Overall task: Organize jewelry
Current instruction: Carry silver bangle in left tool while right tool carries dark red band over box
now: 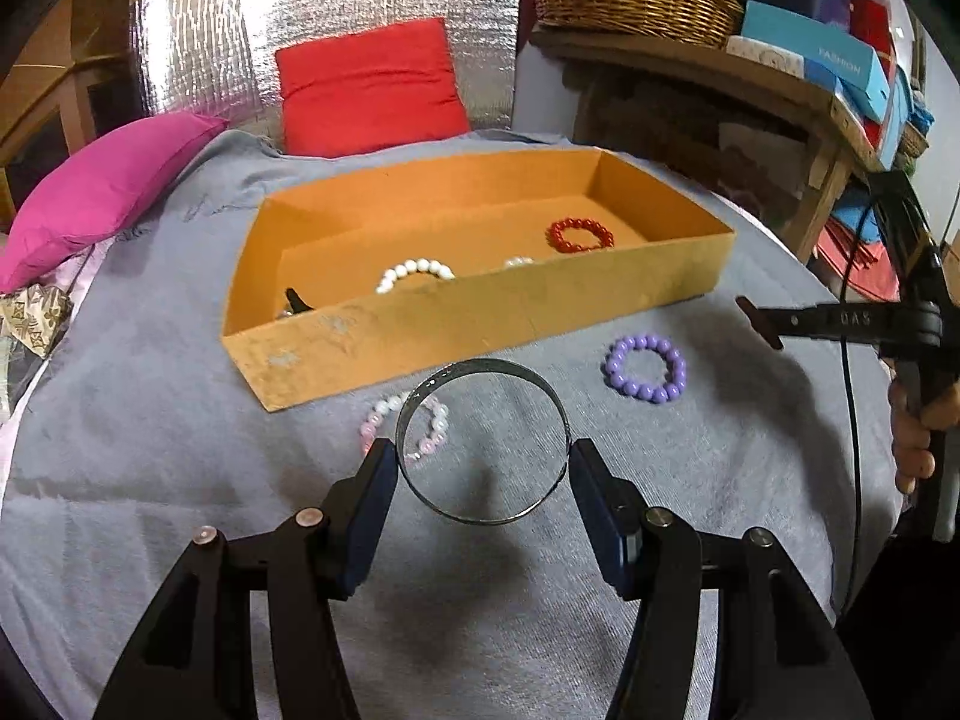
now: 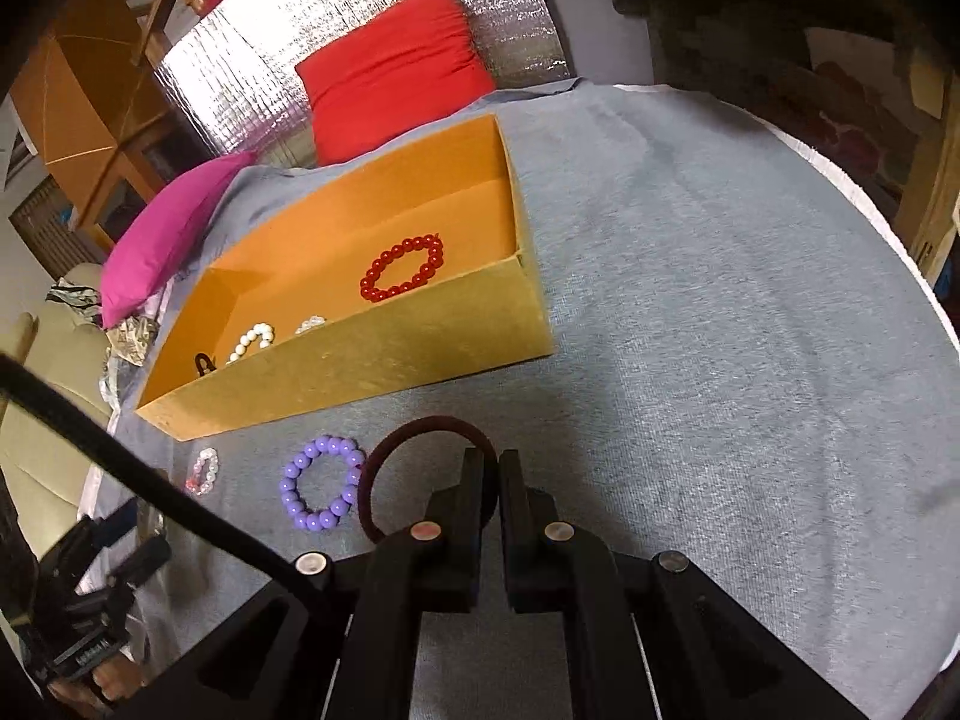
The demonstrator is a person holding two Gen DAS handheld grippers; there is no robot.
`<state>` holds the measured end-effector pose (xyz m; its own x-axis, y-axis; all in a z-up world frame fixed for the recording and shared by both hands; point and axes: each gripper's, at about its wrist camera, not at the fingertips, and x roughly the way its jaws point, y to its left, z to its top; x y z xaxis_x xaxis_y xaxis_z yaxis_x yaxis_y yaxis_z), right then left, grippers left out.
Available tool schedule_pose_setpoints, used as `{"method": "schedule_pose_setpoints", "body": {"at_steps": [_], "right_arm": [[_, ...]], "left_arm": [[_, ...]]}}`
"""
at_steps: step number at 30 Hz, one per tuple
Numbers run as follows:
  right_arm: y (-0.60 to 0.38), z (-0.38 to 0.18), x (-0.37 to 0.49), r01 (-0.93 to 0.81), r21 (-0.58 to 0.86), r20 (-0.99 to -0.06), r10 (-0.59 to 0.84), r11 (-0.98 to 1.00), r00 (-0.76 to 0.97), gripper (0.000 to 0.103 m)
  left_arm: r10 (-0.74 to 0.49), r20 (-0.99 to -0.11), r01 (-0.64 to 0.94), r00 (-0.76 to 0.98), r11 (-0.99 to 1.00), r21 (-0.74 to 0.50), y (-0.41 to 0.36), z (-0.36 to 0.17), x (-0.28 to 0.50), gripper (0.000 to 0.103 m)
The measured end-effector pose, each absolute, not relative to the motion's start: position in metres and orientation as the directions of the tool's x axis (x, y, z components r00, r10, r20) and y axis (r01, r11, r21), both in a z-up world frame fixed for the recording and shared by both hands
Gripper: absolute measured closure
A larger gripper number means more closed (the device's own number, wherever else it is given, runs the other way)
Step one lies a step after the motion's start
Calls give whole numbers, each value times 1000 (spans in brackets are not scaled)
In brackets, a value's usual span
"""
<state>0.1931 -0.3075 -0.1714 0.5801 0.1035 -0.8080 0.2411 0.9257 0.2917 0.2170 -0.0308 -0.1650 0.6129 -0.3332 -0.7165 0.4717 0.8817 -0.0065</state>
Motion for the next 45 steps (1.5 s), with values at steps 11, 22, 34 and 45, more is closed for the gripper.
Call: {"method": "schedule_pose_setpoints", "body": {"at_steps": [11, 22, 34, 45], "right_arm": [[-280, -164, 198, 165, 319, -786, 164, 933, 596, 97], [-250, -161, 205, 125, 327, -772, 188, 937, 607, 97], [-215, -132, 203, 20, 348, -663, 231, 937, 712, 97], [-207, -106, 211, -24, 360, -552, 234, 933, 800, 97]], "left_arm": [[-260, -704, 394, 661, 919, 31, -30, -154, 228, 42], [-131, -687, 293, 715, 948, 125, -21, -149, 230, 42], [-70, -618, 216, 783, 962, 164, -4, -135, 228, 42], [-40, -556, 174, 830, 966, 190, -6, -122, 232, 42]]}}
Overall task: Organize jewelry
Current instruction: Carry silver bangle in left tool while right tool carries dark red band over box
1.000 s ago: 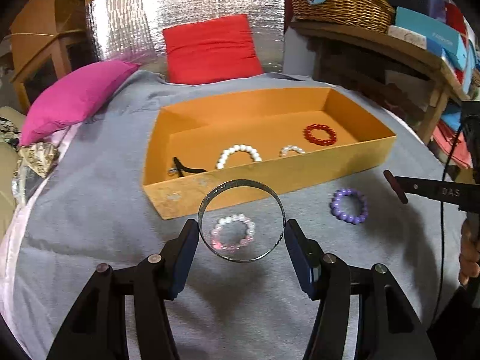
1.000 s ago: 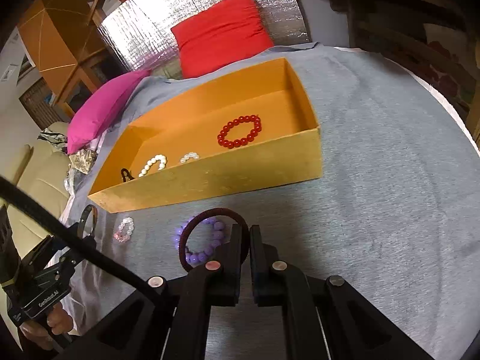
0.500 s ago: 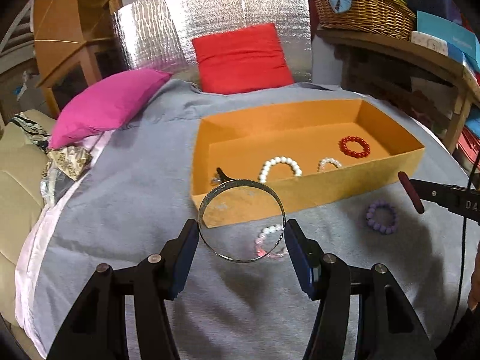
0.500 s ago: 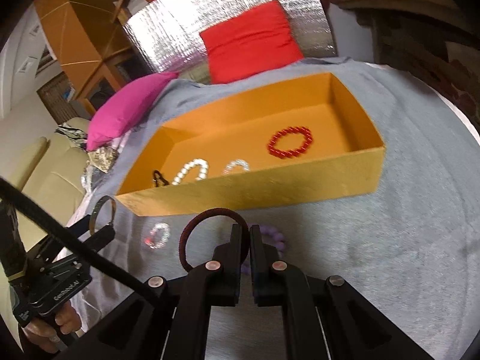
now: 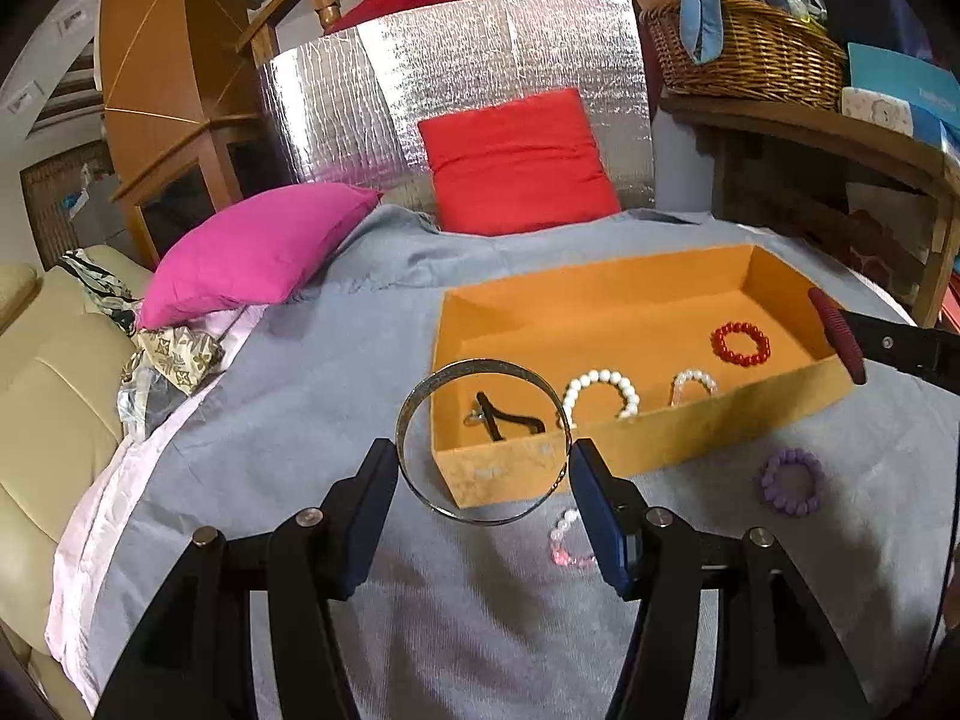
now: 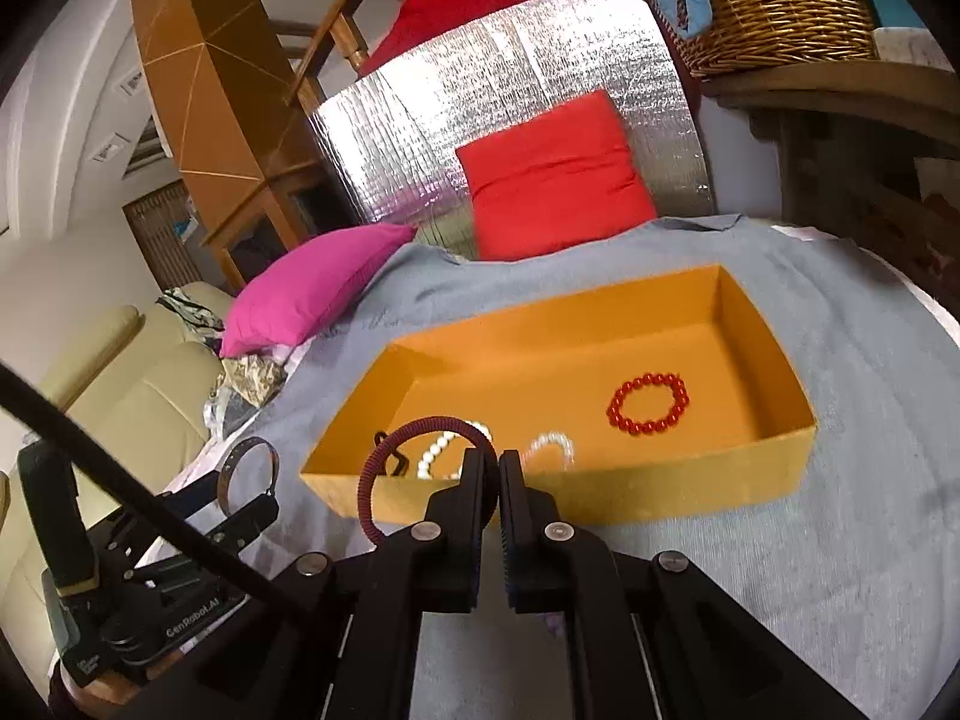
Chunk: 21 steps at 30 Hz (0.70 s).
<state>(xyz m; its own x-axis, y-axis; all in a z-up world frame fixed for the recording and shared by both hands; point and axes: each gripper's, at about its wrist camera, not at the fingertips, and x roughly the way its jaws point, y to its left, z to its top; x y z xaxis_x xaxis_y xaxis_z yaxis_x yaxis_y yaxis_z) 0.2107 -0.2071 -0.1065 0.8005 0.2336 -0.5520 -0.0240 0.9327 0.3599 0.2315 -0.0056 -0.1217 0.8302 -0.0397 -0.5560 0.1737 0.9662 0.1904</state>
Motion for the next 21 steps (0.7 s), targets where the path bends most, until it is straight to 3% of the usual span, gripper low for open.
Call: {"method": "schedule_pose_setpoints", "body": {"at_steps": [13, 21], "right_arm": [[-203, -114, 264, -29, 386, -538, 251, 922, 805, 97], [-220, -118, 306, 26, 402, -571, 228, 915, 789, 97]], "left_arm": [[-32, -502, 151, 864, 968, 200, -21, -97, 254, 42], [-45, -557, 168, 829, 971, 172, -20, -88, 318, 42]]}}
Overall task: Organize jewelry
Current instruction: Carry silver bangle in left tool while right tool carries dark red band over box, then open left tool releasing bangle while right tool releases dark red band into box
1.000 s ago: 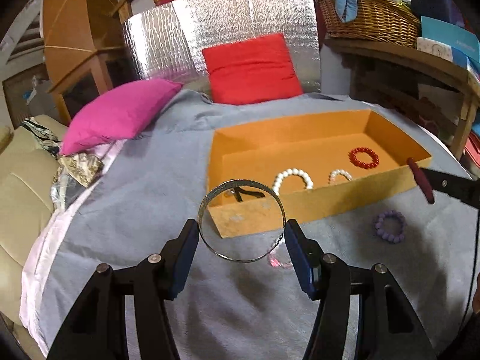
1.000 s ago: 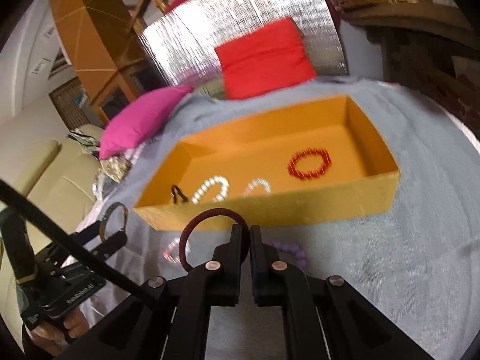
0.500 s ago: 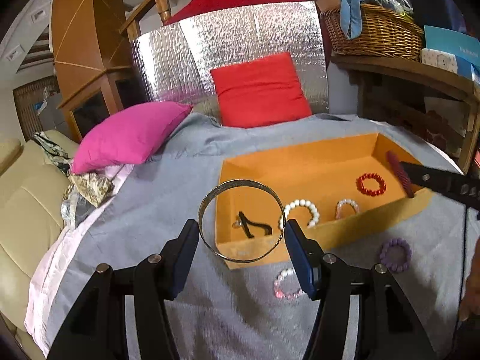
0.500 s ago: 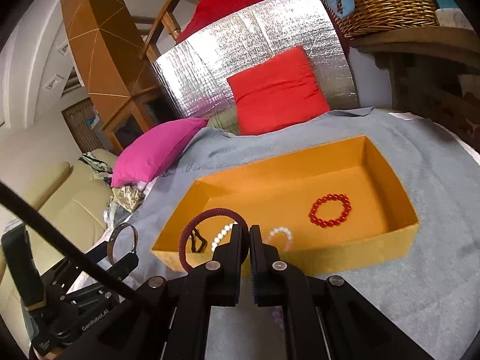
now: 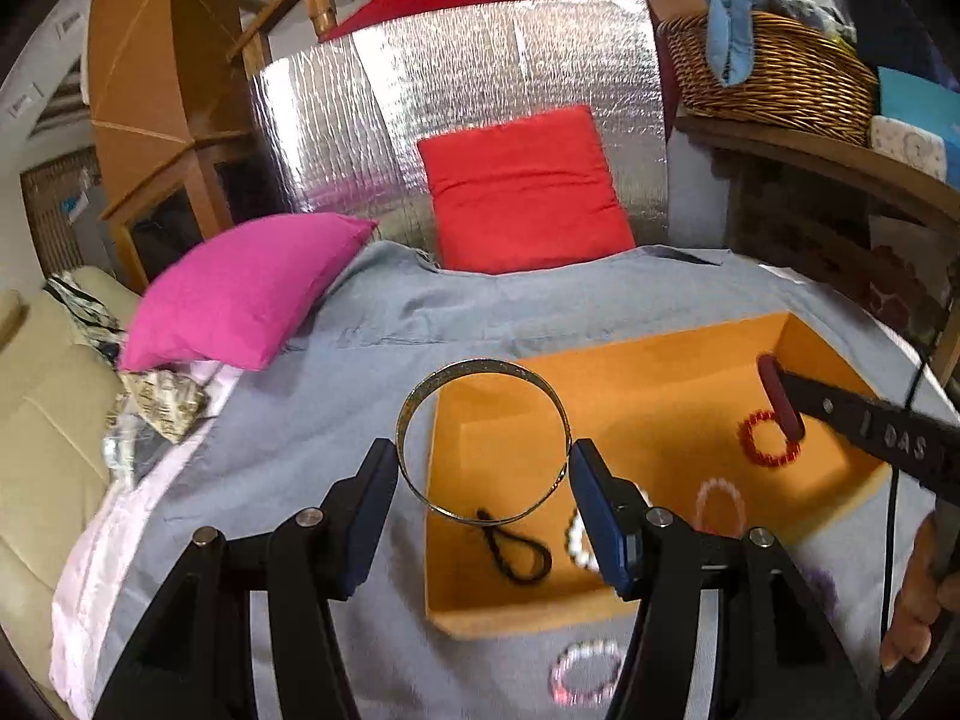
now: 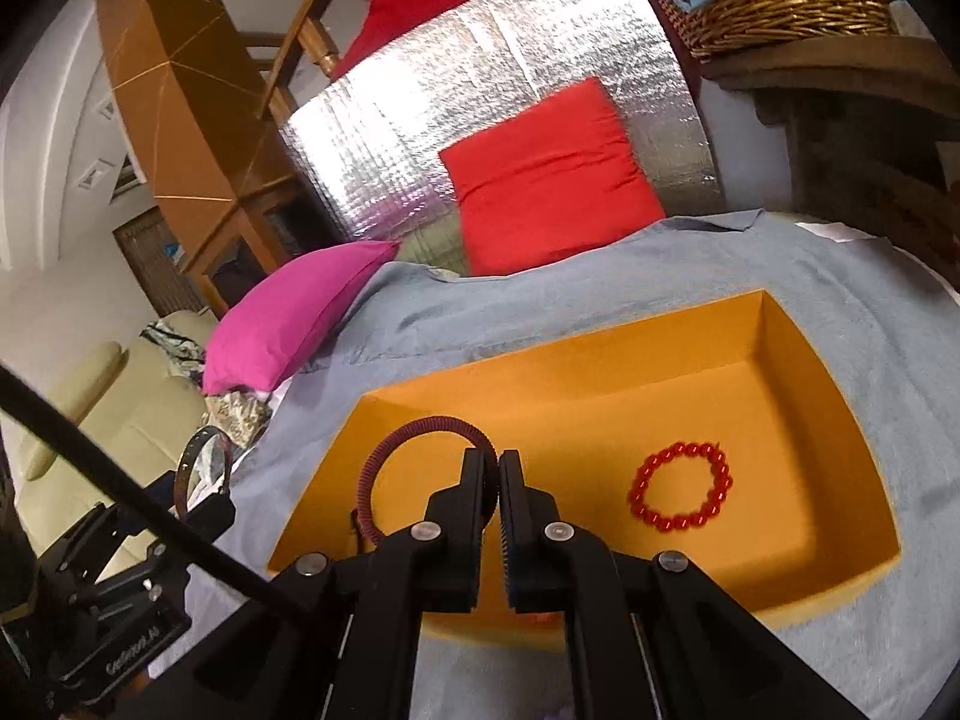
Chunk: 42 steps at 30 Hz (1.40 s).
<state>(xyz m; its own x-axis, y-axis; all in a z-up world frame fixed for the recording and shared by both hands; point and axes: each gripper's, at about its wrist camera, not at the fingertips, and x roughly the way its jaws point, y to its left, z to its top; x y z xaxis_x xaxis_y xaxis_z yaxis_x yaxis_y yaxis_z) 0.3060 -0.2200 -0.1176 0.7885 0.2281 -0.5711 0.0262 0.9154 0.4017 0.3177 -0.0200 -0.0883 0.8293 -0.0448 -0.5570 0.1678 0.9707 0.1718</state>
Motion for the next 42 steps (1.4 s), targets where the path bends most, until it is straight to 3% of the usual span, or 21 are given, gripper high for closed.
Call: {"method": "schedule_pose_setpoints", "body": {"at_steps": [9, 21, 26, 30, 42], "right_arm": [[-221, -124, 354, 90, 350, -666, 180, 932, 724, 97], [-234, -165, 389, 194, 312, -778, 133, 930, 614, 97], [-236, -169, 387, 195, 365, -753, 165, 910, 637, 96], [-242, -170, 383, 211, 394, -741, 173, 894, 649, 82], [-245, -123, 349, 159, 416, -654, 173, 895, 736, 82]], "left_arm": [[-96, -660, 201, 746, 976, 85, -29, -110, 386, 42], [-39, -776, 218, 630, 968, 128, -44, -158, 420, 41], [-25, -784, 212, 620, 968, 137, -43, -159, 417, 41], [-17, -764, 213, 645, 964, 157, -44, -150, 410, 41], [6, -712, 164, 702, 972, 170, -28, -120, 371, 39]]}}
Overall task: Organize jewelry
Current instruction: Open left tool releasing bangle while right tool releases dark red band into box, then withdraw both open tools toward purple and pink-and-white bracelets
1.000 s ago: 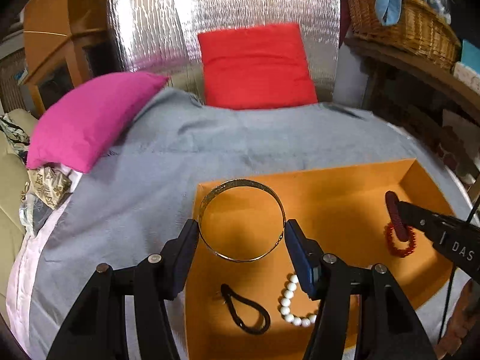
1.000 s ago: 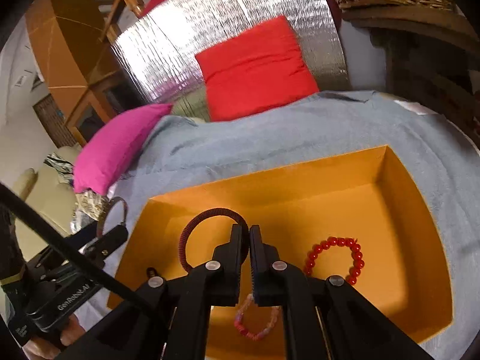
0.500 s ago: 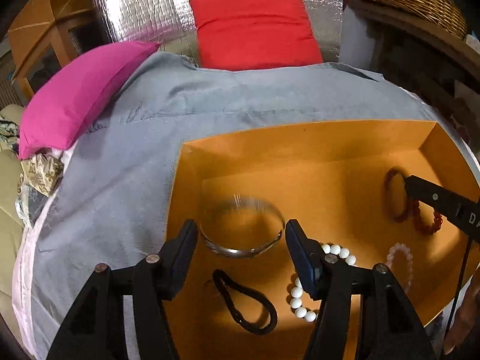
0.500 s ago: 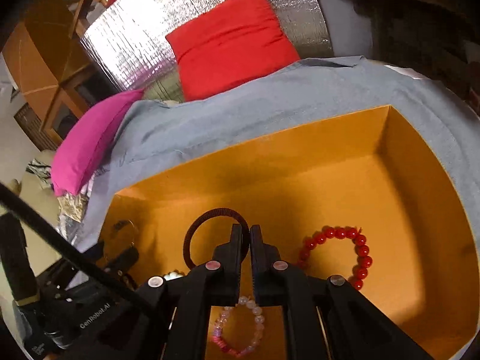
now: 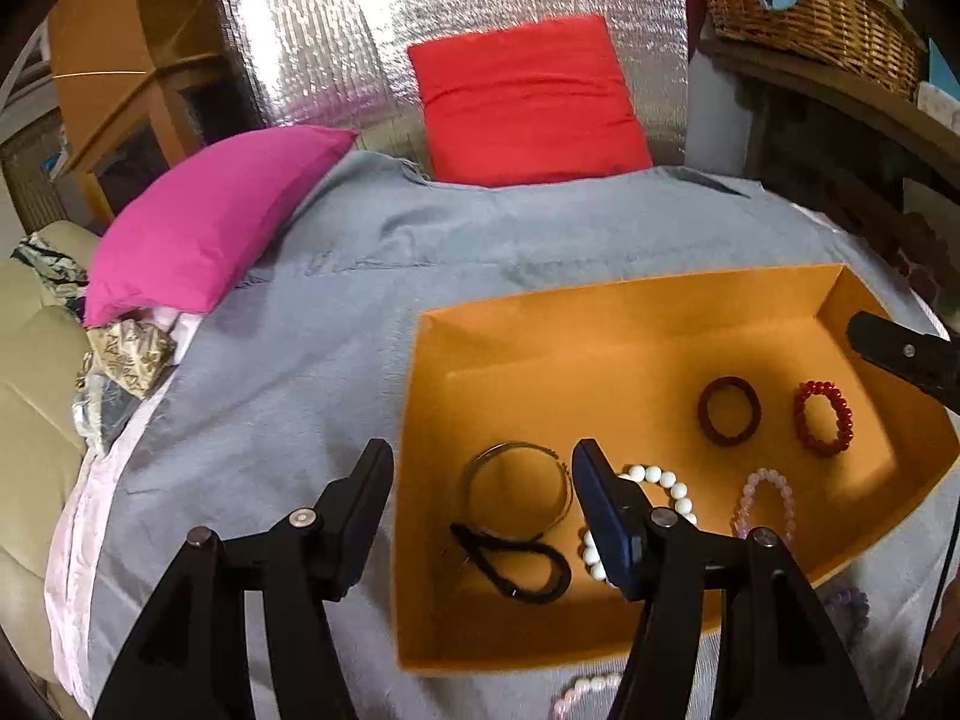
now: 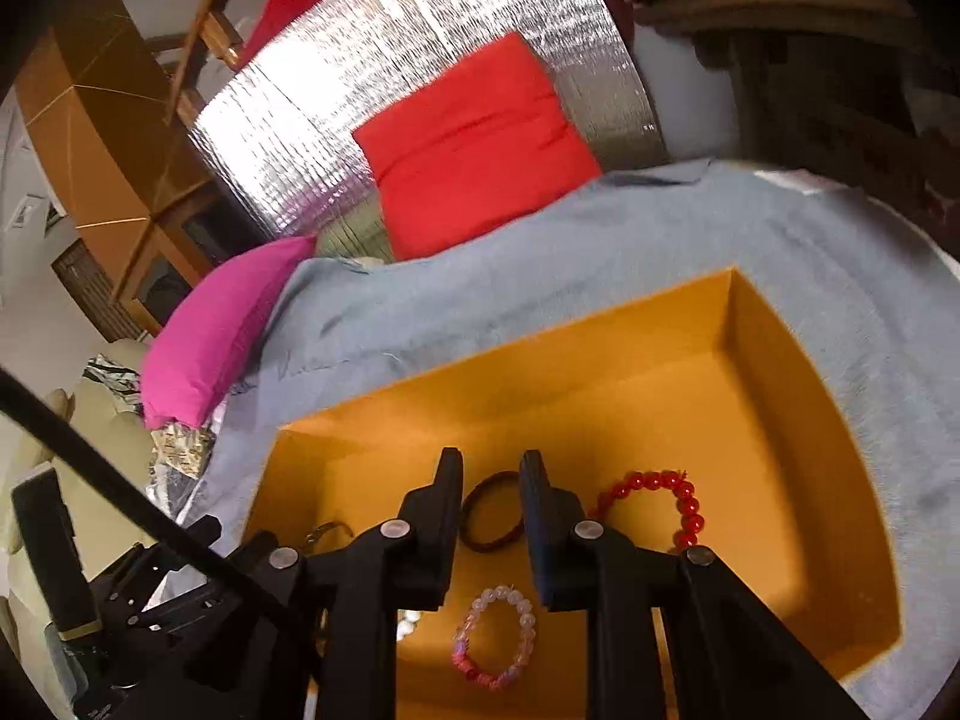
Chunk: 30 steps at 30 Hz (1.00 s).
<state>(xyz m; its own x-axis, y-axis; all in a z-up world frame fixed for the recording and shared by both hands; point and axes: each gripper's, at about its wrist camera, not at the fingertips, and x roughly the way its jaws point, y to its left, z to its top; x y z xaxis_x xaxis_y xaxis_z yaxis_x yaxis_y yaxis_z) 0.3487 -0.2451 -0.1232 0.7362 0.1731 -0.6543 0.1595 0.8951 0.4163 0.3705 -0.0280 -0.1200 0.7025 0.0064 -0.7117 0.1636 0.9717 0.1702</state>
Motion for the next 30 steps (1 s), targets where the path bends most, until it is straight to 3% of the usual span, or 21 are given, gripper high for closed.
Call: {"method": "schedule_pose_setpoints", "body": {"at_steps": [9, 14, 23, 27, 30], "right_arm": [[-240, -96, 297, 116, 366, -623, 151, 923, 768, 81], [-242, -95, 258, 106, 335, -627, 137, 936, 767, 76], [-243, -114, 177, 129, 327, -666, 131, 936, 734, 76], [-239, -126, 168, 138, 312, -694, 126, 940, 709, 62], [-235, -136, 177, 145, 310, -719, 133, 940, 682, 62]], "left_arm": [[47, -652, 105, 757, 976, 192, -3, -100, 321, 33], [69, -638, 90, 767, 973, 213, 9, -103, 289, 33], [14, -715, 108, 699, 986, 125, 29, -146, 223, 31], [17, -744, 135, 668, 980, 144, 23, -162, 222, 31], [24, -731, 143, 681, 976, 165, 17, -165, 226, 31]]}}
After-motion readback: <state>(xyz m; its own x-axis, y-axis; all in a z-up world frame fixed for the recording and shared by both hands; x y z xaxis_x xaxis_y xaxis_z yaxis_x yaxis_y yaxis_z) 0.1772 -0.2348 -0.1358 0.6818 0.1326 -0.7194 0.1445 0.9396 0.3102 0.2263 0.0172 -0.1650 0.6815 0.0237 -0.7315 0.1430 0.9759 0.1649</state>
